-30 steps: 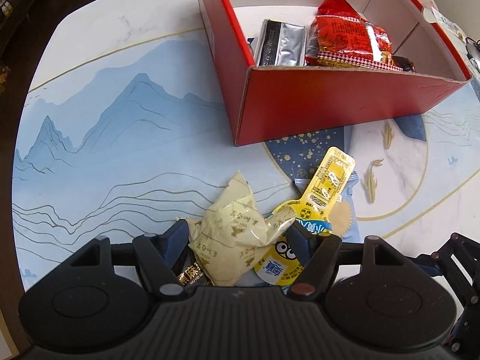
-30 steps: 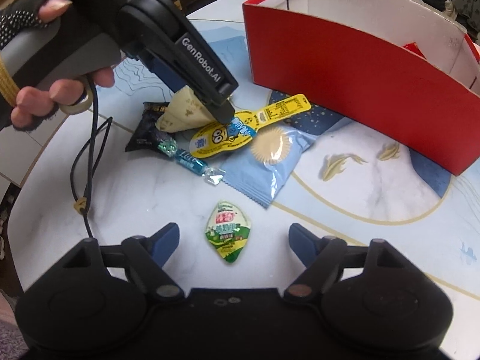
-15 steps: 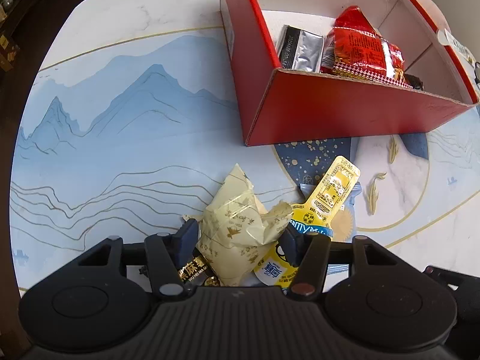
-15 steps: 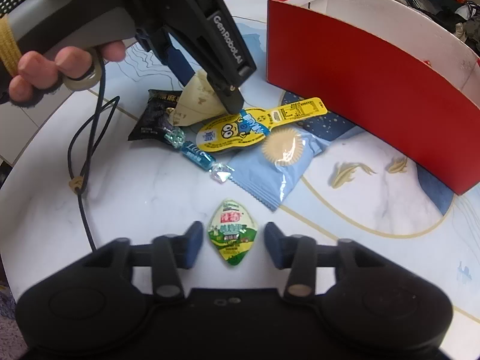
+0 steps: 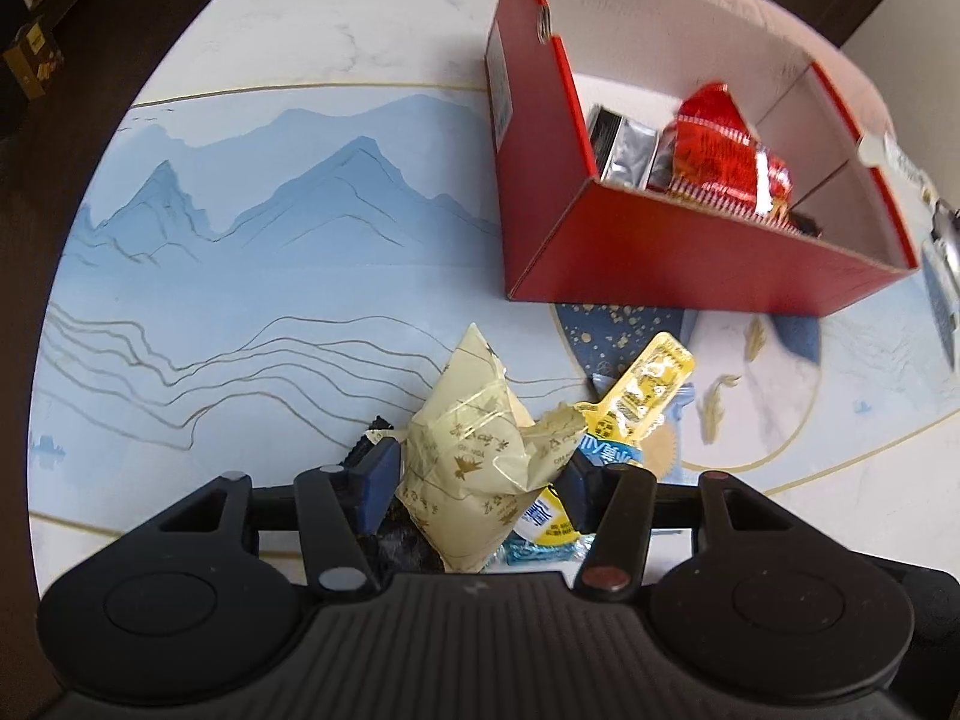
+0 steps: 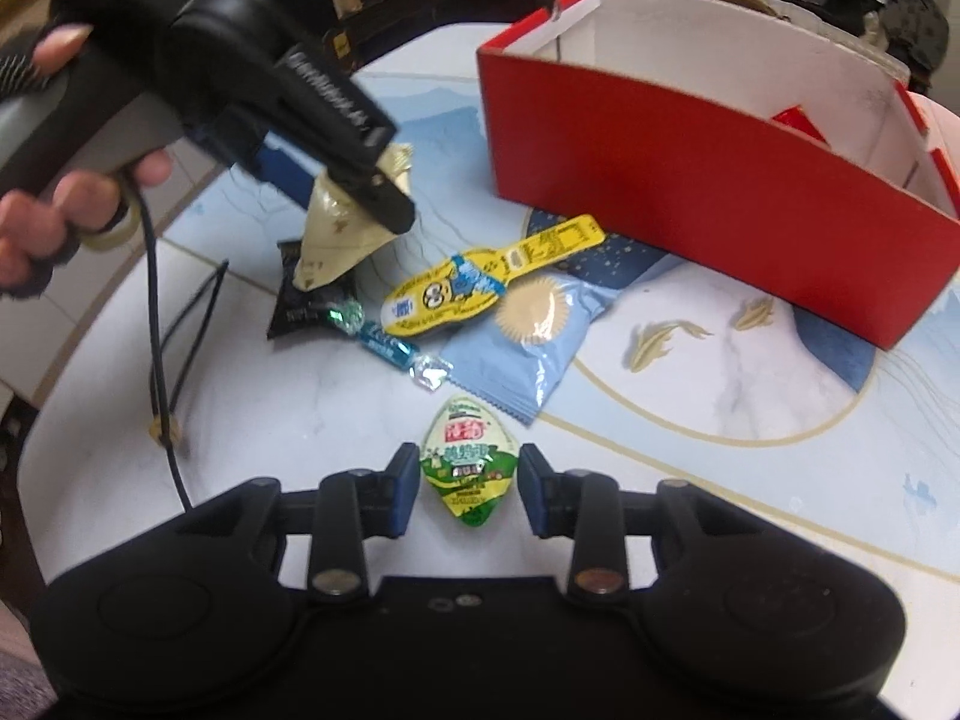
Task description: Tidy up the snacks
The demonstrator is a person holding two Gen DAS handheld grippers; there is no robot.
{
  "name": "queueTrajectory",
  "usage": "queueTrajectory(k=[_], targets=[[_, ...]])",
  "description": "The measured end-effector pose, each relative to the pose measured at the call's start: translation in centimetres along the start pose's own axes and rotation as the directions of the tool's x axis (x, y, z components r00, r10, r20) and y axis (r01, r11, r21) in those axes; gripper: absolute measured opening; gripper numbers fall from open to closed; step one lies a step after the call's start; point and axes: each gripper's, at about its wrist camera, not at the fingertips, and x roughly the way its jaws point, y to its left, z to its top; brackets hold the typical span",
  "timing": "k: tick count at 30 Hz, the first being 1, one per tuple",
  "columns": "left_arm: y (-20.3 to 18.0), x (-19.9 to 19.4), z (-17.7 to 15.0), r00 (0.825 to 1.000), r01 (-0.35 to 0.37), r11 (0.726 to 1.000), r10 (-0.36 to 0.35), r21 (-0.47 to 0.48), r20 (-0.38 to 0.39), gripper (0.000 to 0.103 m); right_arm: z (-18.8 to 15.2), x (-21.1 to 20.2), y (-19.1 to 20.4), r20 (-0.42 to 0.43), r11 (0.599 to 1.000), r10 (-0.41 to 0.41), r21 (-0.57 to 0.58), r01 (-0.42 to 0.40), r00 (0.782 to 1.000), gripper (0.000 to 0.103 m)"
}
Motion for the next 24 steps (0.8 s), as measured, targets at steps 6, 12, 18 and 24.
queueTrajectory(k=[6,12,18,24], targets=[[0.5,-3.1,-1.0,0.999,0.024,0.999,-0.022,-0.042,0.045,0.054,0.4,-2.8,-0.3,0.066,0.998,0.007,0.054,-0.01,0.998,0.033],[0.2,-6.3,-1.9,0.995,0.048,0.995,-0.041,-0.086,0.086,0.054,1.3,-6.3,-1.2,0.142,0.995,-0.009,0.096,-0.005,0.99,0.034],[-1.3,-9.4,-2.4,0.992,0.056,0.992,-0.043,-0.11,0.117,0.054,2.5,-9.5,-2.6,0.214,0.992,-0.055,0.125,0.028,0.975,0.034],[-4.1,-11.8,-1.9,0.987,0.099,0.992,-0.087,-0.082,0.136,0.054,4.1,-11.8,-4.7,0.274,0.986,-0.11,0.151,0.07,0.955,0.034]])
